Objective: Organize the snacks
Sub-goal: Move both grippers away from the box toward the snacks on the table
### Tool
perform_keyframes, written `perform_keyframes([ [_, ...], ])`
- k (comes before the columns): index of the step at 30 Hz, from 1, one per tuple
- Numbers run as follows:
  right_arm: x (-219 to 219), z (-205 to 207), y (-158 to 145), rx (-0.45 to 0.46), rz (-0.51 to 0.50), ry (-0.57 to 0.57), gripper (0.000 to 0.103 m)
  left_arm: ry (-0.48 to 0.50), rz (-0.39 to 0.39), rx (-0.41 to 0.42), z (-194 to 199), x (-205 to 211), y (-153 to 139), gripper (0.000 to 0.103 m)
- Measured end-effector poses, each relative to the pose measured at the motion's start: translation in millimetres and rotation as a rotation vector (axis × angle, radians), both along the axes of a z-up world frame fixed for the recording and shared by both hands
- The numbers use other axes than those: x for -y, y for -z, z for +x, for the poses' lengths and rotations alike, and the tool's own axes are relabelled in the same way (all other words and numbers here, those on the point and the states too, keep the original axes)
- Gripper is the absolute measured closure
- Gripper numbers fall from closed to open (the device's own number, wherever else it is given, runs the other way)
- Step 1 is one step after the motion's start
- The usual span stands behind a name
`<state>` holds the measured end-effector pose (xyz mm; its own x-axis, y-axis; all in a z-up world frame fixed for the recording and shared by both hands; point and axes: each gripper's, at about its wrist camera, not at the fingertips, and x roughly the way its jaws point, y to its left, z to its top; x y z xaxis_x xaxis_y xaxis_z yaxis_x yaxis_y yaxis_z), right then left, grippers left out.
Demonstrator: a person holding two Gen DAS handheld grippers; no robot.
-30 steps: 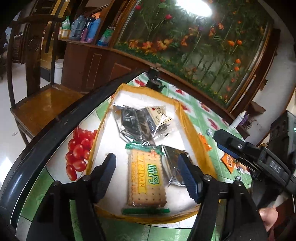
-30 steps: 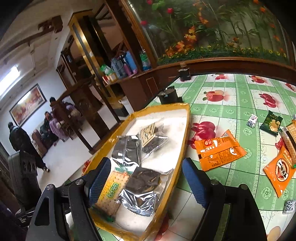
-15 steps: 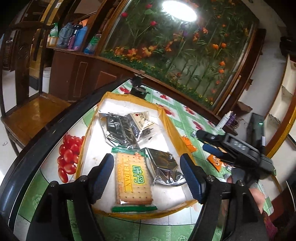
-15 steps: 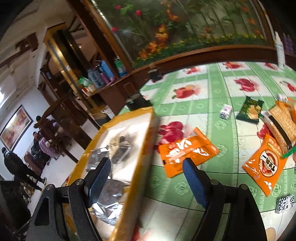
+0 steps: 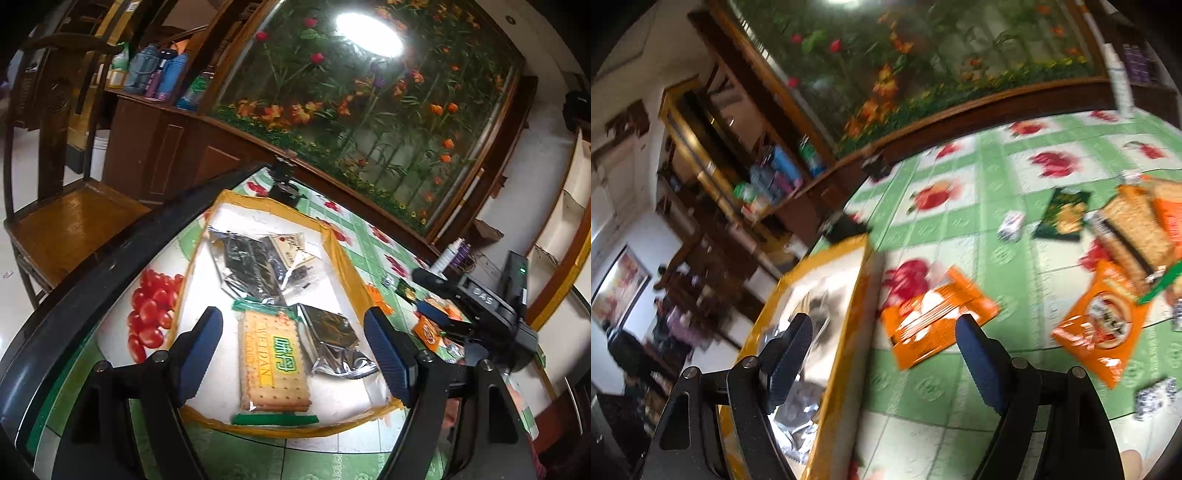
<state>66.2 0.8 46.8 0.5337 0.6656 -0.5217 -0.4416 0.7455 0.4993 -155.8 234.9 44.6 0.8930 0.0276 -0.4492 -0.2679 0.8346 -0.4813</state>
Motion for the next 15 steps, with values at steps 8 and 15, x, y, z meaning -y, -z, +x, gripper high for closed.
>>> perform_keyframes([
  [8, 18.6, 4.2, -3.2, -0.104, 0.158, -0.055, 0.036, -0.078, 0.011, -0.005, -5.4, -2.4, -1.5, 0.025],
  [15, 42.8, 13.6, 8.3, -0.274, 0.376, -0.169, 0.056, -0.111, 0.081, -0.005, -17.1, 16.1, -5.7, 0.025],
])
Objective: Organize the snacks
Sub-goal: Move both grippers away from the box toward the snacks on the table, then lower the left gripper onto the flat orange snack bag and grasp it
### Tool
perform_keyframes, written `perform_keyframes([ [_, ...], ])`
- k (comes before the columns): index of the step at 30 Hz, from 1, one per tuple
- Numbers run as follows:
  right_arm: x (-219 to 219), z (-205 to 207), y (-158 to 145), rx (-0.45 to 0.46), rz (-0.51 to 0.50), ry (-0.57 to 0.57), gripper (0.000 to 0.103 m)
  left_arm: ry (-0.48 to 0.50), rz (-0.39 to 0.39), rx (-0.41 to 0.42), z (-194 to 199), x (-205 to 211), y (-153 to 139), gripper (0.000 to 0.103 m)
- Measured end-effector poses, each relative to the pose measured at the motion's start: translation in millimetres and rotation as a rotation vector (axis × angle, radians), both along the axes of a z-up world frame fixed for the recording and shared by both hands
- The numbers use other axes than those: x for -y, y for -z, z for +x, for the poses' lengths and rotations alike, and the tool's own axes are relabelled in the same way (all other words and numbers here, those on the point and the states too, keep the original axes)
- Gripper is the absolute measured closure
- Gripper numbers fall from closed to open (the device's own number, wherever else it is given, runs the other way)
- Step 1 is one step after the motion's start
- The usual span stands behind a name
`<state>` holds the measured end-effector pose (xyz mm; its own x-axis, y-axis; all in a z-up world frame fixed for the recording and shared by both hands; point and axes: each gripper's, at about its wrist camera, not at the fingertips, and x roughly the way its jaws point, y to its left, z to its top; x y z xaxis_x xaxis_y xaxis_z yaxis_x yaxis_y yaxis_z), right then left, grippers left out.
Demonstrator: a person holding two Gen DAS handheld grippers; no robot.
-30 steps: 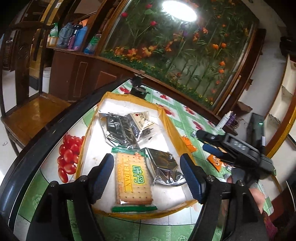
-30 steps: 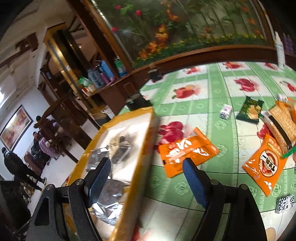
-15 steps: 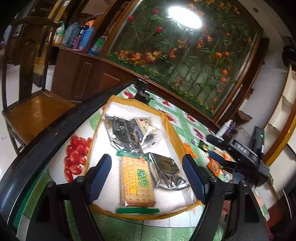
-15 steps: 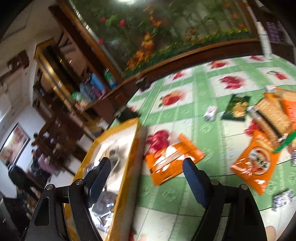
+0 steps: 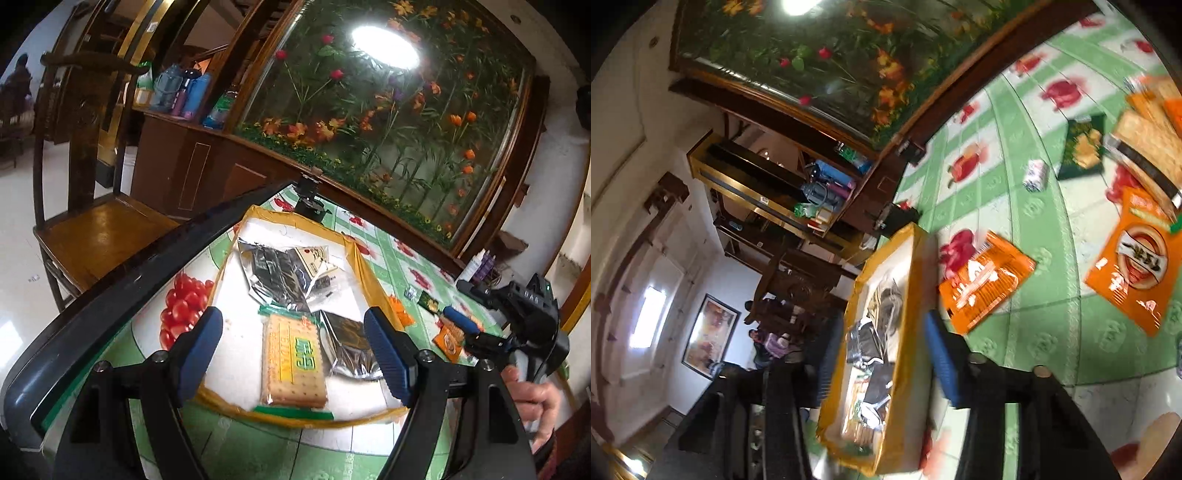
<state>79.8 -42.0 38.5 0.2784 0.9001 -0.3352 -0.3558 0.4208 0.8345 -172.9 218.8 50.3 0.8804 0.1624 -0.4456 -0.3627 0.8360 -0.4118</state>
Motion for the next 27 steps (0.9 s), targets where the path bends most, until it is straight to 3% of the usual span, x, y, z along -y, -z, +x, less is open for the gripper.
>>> perform_keyframes([
  [5, 17.9, 0.9, -4.4, 0.009, 0.009, -0.018, 0.054, 0.041, 0.028, 0.022, -4.8, 18.1, -14.8, 0.025],
  [9, 26.4, -4.1, -18.4, 0.102, -0.092, -0.015, 0.054, 0.104, 0.047, 0.028, -1.3, 37.1, -30.7, 0.023],
  [13, 41.4, 6.0, -28.7, 0.211, -0.280, 0.031, 0.054, 0.174, 0.060, -0.004, 15.9, 56.4, -41.2, 0.020],
  [15, 49.7, 16.3, -26.0, 0.216, -0.334, 0.043, 0.054, 0.222, 0.064, -0.022, 30.7, 68.5, -47.1, 0.020],
  [17, 59.3, 26.0, -20.2, 0.208, -0.368, 0.065, 0.054, 0.280, 0.058, -0.063, 55.5, 82.9, -53.8, 0.020],
  [21, 79.3, 28.1, -24.3, 0.183, -0.308, 0.129, 0.054, 0.403, 0.030, -0.155, 122.5, 108.3, -57.7, 0.020],
  [25, 94.7, 31.5, -28.6, 0.174, -0.271, 0.173, 0.054, 0.460, 0.058, -0.291, 199.9, 125.9, -48.7, 0.020],
  [27, 101.8, 36.3, -28.1, 0.153, -0.239, 0.183, 0.050, 0.444, 0.015, -0.358, 234.2, 121.7, -38.2, 0.020],
])
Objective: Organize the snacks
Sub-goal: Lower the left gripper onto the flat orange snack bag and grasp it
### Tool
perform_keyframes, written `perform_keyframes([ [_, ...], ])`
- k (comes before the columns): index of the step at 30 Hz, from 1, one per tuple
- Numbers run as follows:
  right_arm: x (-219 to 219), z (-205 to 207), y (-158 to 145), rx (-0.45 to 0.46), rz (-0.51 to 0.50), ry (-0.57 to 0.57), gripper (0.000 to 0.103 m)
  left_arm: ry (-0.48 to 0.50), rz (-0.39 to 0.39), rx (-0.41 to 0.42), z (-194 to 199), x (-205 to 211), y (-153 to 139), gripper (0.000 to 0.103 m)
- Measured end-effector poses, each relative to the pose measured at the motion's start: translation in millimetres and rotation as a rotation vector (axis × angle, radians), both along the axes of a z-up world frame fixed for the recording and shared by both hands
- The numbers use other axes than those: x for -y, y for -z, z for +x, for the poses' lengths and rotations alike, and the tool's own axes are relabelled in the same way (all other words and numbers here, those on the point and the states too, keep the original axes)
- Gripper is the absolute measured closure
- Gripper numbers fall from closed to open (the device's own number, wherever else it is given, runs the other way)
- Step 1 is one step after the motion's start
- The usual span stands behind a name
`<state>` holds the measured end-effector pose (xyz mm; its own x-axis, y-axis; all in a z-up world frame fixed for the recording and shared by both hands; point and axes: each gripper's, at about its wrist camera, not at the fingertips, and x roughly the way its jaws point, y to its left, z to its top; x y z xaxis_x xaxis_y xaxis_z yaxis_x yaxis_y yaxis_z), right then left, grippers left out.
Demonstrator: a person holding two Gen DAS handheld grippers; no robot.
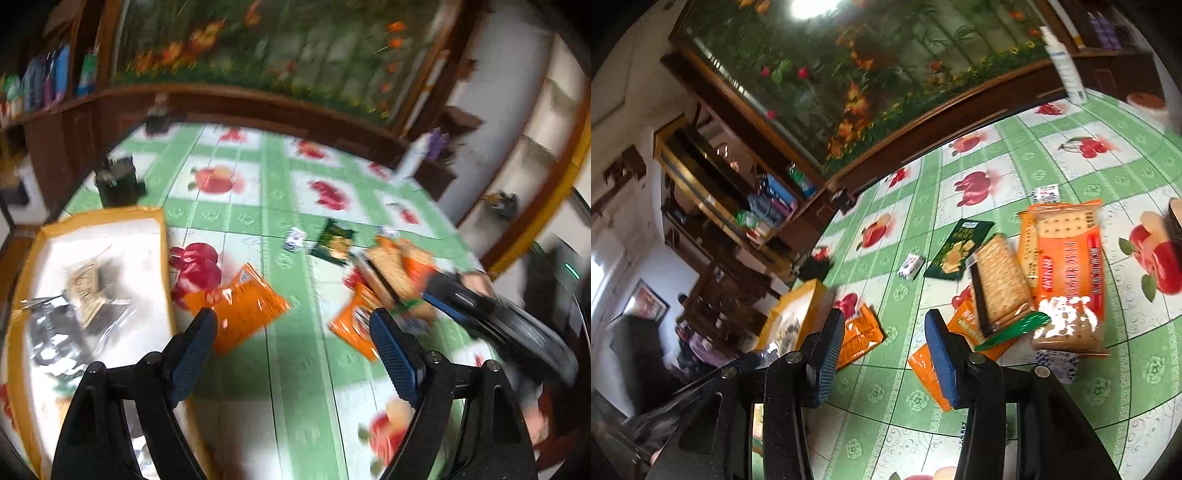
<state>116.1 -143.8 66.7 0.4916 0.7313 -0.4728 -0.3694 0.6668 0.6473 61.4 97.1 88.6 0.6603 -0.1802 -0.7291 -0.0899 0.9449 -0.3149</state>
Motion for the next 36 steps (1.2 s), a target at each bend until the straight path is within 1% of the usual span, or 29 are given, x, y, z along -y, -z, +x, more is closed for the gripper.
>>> perform_keyframes([
  [1, 5.3, 0.6, -0.2, -0.009, 0.019, 0.009, 0.050, 0.009, -0.031, -0.044, 16.9, -1.8, 7.4, 0.020],
  [2, 9.7, 1.0, -0.4, -0.016, 0.033, 0.016, 0.050, 0.007, -0.042, -0.071, 29.6, -3.8, 13.8, 0.020],
  [4, 19.6, 6.4, 2.4, -0.041, 0.061, 0.038, 0.049, -0.046, -0.017, -0.113, 45.3, -8.9, 27.3, 0.020],
  [5, 23.1, 8.0, 4.0, -0.055, 0.076, 0.043, 0.049, -0.046, -0.010, -0.129, 50.8, -9.8, 33.2, 0.020],
  [7, 31.0, 12.8, 8.6, -0.100, 0.144, 0.032, 0.049, -0.075, 0.039, -0.155, 57.7, -12.6, 42.9, 0.020],
  [8, 32.9, 13.3, 9.9, -0.110, 0.156, 0.028, 0.049, -0.086, 0.058, -0.162, 58.4, -13.9, 46.6, 0.020],
  [9, 33.2, 14.2, 10.9, -0.121, 0.162, 0.027, 0.048, -0.077, 0.051, -0.170, 58.8, -14.6, 48.8, 0.020],
  [11, 30.1, 13.9, 10.2, -0.125, 0.150, 0.020, 0.048, -0.031, 0.015, -0.215, 59.0, -12.5, 53.9, 0.019],
  [12, 28.1, 13.3, 9.8, -0.126, 0.137, 0.020, 0.048, -0.009, 0.038, -0.213, 56.4, -6.9, 53.4, 0.019],
  [14, 22.8, 11.5, 9.6, -0.124, 0.095, 0.022, 0.048, 0.046, 0.035, -0.229, 48.6, 6.1, 55.8, 0.019],
  [16, 16.7, 11.6, 11.0, -0.129, 0.044, 0.023, 0.048, 0.087, 0.053, -0.236, 41.9, 20.0, 55.8, 0.011],
  [18, 13.1, 12.4, 16.7, -0.146, 0.009, 0.021, 0.048, 0.137, 0.081, -0.243, 33.2, 34.3, 57.5, 0.010],
  [20, 9.7, 13.8, 23.0, -0.170, -0.014, 0.020, 0.048, 0.165, 0.097, -0.241, 29.0, 41.6, 58.2, 0.010],
  [23, 7.2, 15.9, 31.1, -0.194, -0.029, 0.014, 0.048, 0.107, 0.193, -0.204, 28.6, 36.8, 51.8, 0.010],
  [26, 11.1, 16.9, 32.6, -0.197, -0.035, 0.030, 0.048, 0.089, 0.212, -0.182, 36.1, 25.9, 42.7, 0.010],
  [28, 14.1, 17.2, 31.5, -0.191, -0.041, 0.045, 0.048, 0.064, 0.206, -0.177, 48.3, 16.6, 40.9, 0.010],
  [31, 16.0, 18.1, 33.9, -0.201, -0.039, 0.047, 0.048, 0.045, 0.166, -0.257, 72.0, 7.9, 56.9, 0.010],
  [32, 16.3, 18.6, 34.9, -0.206, -0.035, 0.046, 0.048, 0.041, 0.169, -0.272, 76.1, 7.1, 62.2, 0.010],
  [33, 16.9, 18.9, 35.6, -0.211, -0.033, 0.045, 0.048, 0.036, 0.193, -0.276, 76.6, 9.7, 64.7, 0.010],
  [34, 17.7, 18.9, 35.6, -0.214, -0.030, 0.045, 0.048, 0.046, 0.213, -0.283, 76.1, 14.0, 66.6, 0.010],
  [36, 19.3, 18.2, 34.1, -0.211, -0.023, 0.046, 0.048, 0.115, 0.208, -0.302, 70.3, 26.2, 68.4, 0.010],
])
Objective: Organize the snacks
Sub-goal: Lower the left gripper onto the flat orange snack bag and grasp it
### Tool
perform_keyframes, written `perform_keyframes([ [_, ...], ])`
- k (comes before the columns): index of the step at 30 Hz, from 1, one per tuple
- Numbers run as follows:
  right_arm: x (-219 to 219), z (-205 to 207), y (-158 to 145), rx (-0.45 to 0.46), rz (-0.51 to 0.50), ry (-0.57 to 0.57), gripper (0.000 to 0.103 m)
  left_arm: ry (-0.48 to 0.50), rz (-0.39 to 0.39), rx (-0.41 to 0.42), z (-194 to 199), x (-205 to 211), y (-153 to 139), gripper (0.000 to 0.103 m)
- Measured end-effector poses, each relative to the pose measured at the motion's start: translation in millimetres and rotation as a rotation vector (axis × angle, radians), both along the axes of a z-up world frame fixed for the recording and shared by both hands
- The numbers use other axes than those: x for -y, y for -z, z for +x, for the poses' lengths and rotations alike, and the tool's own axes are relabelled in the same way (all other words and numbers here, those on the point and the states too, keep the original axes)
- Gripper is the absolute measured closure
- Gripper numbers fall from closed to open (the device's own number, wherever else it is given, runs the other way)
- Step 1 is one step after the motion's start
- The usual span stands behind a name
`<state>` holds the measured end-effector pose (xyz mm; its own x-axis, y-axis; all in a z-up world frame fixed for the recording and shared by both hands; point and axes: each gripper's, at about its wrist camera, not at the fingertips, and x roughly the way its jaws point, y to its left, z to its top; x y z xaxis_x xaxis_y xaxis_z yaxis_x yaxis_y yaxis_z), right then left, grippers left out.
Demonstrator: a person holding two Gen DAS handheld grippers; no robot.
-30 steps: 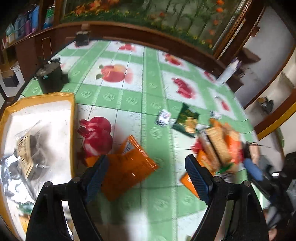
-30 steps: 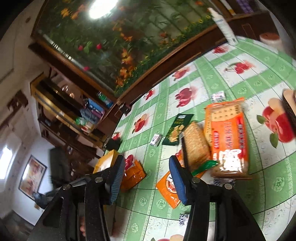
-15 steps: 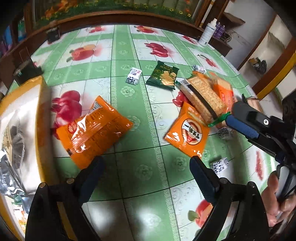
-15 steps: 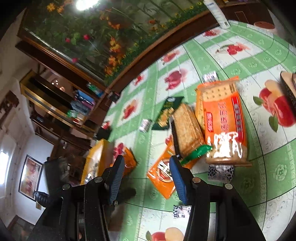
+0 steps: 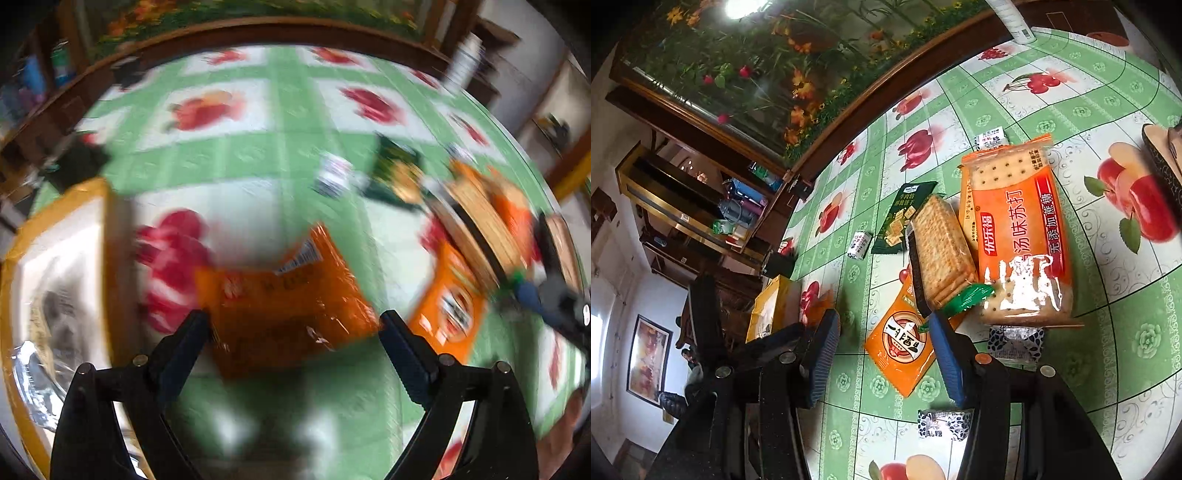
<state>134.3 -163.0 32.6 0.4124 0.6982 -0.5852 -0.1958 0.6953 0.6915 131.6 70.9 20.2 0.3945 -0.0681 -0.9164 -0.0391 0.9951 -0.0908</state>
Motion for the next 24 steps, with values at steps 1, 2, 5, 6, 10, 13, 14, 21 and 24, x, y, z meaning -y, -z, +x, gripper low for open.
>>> perform_keyframes([
  [1, 1.0, -0.4, -1.5, 0.005, 0.001, 0.001, 0.048, 0.019, 0.008, -0.002, -4.0, 6.3, -0.6, 0.010],
  [2, 1.8, -0.9, -2.9, 0.010, 0.000, 0.004, 0.048, 0.049, 0.000, -0.010, -9.5, 13.7, -0.4, 0.010],
  [5, 3.2, -2.1, -4.2, 0.009, 0.001, 0.004, 0.048, 0.102, -0.086, -0.026, -25.2, 29.3, 4.3, 0.010],
  [6, 3.8, -2.6, -4.6, 0.007, 0.006, 0.001, 0.048, 0.096, -0.057, -0.007, -30.3, 34.1, 4.4, 0.010],
  [10, 17.0, -3.9, -5.0, 0.004, 0.021, 0.025, 0.048, 0.036, -0.006, 0.111, -43.3, 31.6, -12.7, 0.010],
  [13, 25.7, -1.8, -2.6, -0.011, 0.035, 0.055, 0.048, 0.006, -0.030, 0.136, -36.6, 17.3, -29.1, 0.010],
  [14, 25.2, -1.3, -2.5, -0.015, 0.037, 0.054, 0.048, -0.014, -0.017, 0.140, -32.0, 14.2, -32.5, 0.009],
  [21, 19.0, -1.0, -1.7, -0.016, 0.023, 0.038, 0.048, -0.130, -0.067, 0.020, 22.2, -10.8, 0.0, 0.009],
  [24, 21.8, -0.4, -0.9, -0.026, 0.036, 0.044, 0.048, -0.112, -0.053, 0.005, 19.9, -4.5, 5.8, 0.008],
])
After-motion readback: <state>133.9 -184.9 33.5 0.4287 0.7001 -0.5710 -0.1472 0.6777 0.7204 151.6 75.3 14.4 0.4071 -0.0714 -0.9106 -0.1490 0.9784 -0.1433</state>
